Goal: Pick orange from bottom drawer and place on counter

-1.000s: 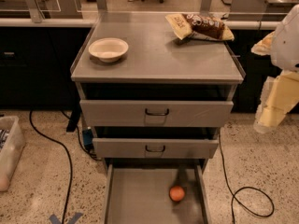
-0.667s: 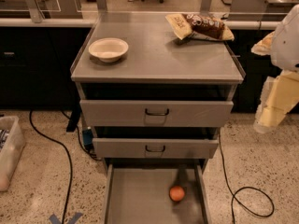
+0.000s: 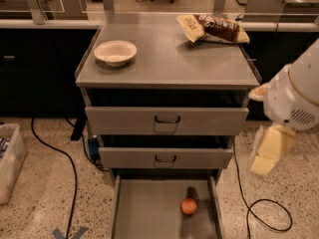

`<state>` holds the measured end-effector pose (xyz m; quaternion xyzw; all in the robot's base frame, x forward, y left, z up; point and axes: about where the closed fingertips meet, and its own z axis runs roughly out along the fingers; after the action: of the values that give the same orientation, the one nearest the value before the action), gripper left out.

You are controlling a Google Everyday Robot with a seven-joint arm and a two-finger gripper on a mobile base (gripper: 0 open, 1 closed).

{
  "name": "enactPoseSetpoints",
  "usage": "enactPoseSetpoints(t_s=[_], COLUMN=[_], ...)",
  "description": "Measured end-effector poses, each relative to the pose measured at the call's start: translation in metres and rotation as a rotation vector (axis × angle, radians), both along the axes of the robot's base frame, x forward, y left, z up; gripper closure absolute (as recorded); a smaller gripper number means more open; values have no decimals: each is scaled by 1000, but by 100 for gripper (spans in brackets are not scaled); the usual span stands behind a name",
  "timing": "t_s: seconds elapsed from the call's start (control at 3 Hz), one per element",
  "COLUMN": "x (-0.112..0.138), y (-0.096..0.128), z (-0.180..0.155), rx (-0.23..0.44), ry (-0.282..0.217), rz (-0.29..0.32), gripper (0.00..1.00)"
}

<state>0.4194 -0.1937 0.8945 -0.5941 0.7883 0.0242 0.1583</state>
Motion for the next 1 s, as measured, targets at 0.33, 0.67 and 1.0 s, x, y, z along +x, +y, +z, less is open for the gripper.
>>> enactPoseSetpoints(t_s=[0.33,0.67,1.0], x=[-15,-34,-43], y=[13,27,42], z=[-65,-133,-201], rx=[87,162,211], ry=[60,128,164], rz=[-10,-49,-80], gripper=[0,0,0])
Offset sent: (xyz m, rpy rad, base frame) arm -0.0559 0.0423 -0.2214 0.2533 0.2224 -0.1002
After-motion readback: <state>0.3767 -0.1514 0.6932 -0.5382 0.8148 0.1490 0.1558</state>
